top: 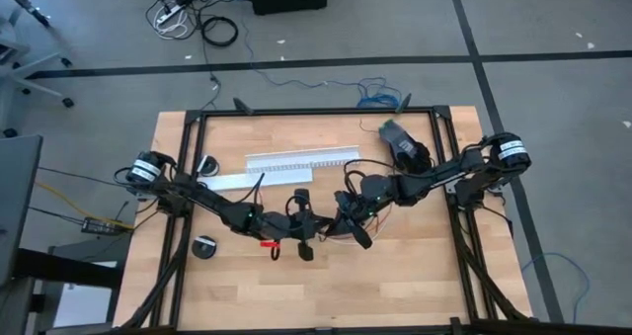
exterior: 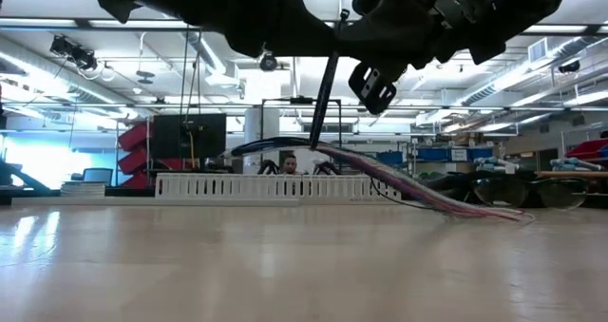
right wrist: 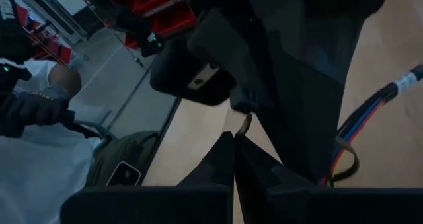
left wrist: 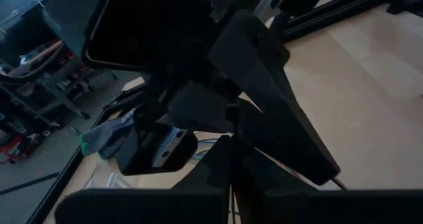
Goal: Ziptie cables
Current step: Wrap the colored wires together using a zip tie
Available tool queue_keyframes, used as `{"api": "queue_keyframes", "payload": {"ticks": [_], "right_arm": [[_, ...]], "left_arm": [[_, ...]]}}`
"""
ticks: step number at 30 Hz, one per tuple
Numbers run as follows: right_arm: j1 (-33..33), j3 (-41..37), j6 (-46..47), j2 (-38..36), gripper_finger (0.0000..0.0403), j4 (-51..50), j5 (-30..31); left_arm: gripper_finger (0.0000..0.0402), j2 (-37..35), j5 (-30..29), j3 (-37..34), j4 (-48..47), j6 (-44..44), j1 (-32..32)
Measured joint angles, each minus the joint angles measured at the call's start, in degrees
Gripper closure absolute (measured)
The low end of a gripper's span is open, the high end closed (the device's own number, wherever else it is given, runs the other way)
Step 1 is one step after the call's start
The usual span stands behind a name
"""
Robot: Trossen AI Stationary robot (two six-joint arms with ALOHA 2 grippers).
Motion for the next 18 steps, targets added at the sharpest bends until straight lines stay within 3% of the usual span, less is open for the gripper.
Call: {"api": "queue_keyframes", "payload": {"ticks": [18], "right_arm": [[0.07, 0.0, 0.0, 0.17, 0.0402, 0.93, -1.01]], "left_arm": [[0.0401, -0.02, 0.42, 0.0, -1.9, 0.26, 0.07]]}}
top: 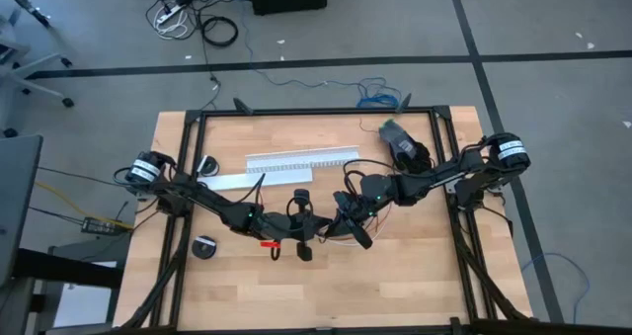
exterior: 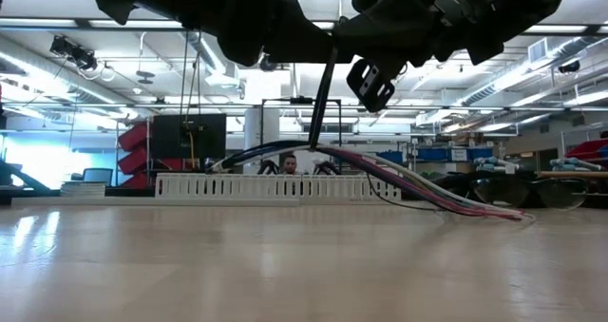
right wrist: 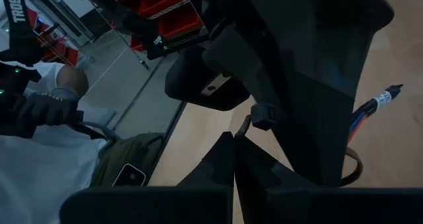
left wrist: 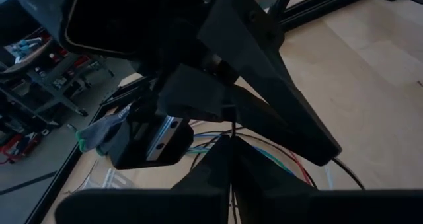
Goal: Ziptie cables
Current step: Wrap the colored wires together using a zip tie
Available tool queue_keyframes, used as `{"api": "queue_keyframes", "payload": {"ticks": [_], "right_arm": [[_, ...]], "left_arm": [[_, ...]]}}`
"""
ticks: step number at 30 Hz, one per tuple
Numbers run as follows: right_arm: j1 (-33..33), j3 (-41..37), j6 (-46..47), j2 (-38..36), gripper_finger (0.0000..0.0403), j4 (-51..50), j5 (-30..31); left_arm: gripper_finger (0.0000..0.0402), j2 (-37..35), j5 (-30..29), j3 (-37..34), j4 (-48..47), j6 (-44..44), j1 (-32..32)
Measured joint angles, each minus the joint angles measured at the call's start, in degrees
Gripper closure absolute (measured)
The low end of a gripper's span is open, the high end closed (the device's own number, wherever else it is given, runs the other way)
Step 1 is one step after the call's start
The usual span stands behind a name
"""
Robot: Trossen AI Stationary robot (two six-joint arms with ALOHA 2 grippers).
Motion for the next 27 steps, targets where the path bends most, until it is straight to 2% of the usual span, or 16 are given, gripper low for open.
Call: {"api": "queue_keyframes", "payload": {"ticks": [27], "right_arm": [[0.07, 0.0, -0.35, 0.0, 0.0402, -0.25, 0.02]], "left_arm": [[0.0401, 0.02, 0.0, 0.01, 0.46, 0.59, 0.22]]}}
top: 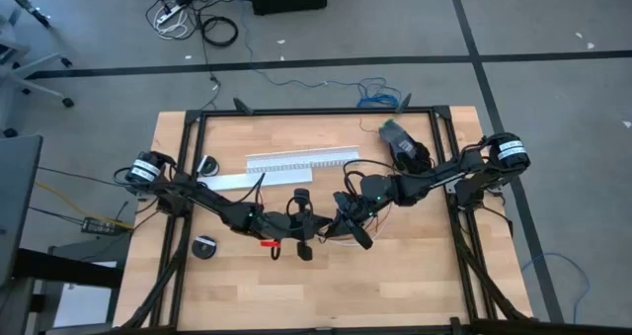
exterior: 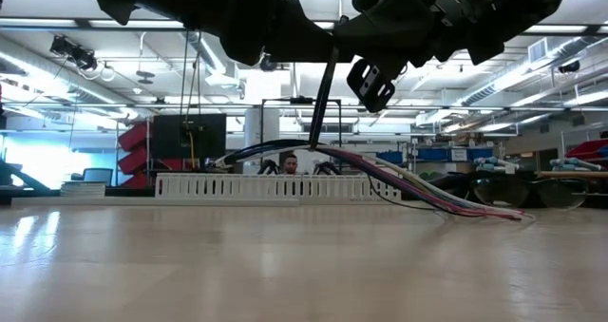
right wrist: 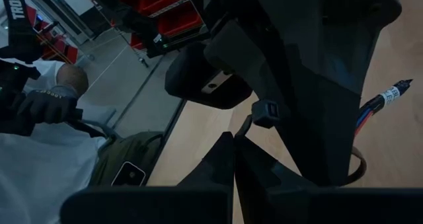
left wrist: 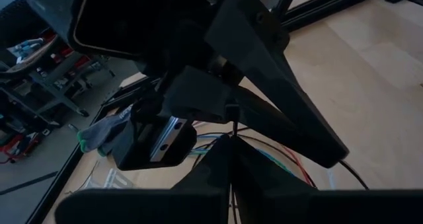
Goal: Ziptie cables
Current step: Wrap the colored wires together using a zip tie
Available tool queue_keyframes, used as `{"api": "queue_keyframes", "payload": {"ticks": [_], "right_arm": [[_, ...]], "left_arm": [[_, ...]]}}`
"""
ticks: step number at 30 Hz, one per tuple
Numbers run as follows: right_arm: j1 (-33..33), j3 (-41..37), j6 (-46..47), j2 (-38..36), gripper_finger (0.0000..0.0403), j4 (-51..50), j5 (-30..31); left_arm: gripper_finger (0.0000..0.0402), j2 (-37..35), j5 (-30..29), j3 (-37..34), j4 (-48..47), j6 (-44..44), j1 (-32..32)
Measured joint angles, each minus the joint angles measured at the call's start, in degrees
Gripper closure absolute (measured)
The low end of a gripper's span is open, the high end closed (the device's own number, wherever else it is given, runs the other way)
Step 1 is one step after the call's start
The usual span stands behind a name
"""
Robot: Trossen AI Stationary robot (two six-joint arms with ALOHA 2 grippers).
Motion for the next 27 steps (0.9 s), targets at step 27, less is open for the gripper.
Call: {"api": "queue_keyframes", "payload": {"ticks": [27], "right_arm": [[0.7, 0.0, 0.04, 0.0, 0.0403, 0.0, -0.07]], "left_arm": [[0.0401, 0.04, -0.19, 0.0, 2.56, 9.21, 0.04]]}}
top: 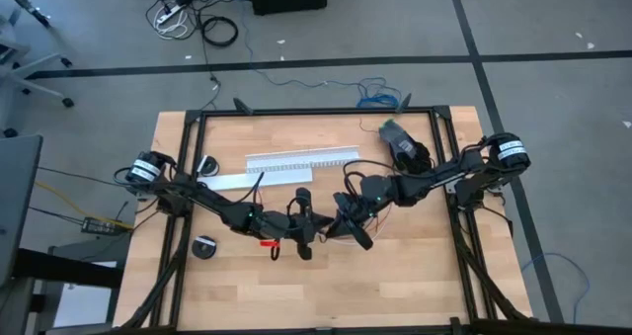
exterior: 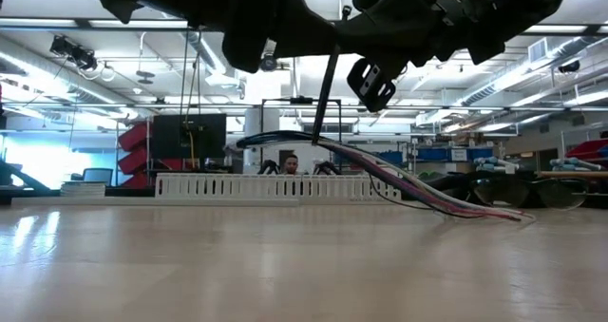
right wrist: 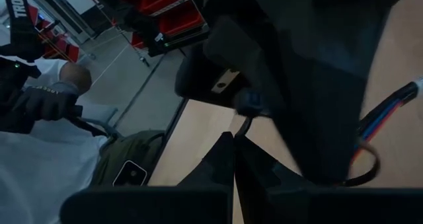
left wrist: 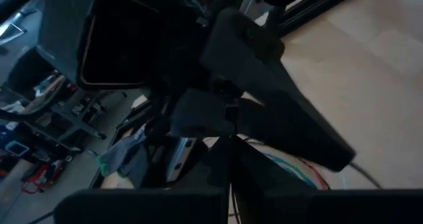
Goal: Ziptie cables
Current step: Wrap the colored wires together using a zip tie
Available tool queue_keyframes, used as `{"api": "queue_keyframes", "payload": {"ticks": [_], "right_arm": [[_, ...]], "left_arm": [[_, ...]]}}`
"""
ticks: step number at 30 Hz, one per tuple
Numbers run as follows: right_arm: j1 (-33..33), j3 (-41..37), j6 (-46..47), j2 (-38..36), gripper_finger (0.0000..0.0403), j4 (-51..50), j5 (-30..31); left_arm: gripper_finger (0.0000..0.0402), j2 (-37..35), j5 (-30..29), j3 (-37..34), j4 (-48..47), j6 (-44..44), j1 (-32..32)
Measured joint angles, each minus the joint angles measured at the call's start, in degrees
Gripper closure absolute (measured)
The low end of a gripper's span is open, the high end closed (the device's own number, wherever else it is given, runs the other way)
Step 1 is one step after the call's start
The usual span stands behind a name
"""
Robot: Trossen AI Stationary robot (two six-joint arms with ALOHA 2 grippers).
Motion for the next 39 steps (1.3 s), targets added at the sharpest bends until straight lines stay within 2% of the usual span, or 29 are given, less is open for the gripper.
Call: {"api": "queue_keyframes", "payload": {"ticks": [26, 39], "right_arm": [[1.3, 0.0, -0.3, 0.0, 0.0403, 0.39, 0.7], [0.57, 0.02, -0.03, 0.0, 0.0403, 0.22, 0.65]], "left_arm": [[0.0401, 0.0, 0.72, -0.01, -1.46, 3.78, -0.15], [0.0401, 0.0, 1.55, 0.0, -0.01, 9.54, -0.17]]}}
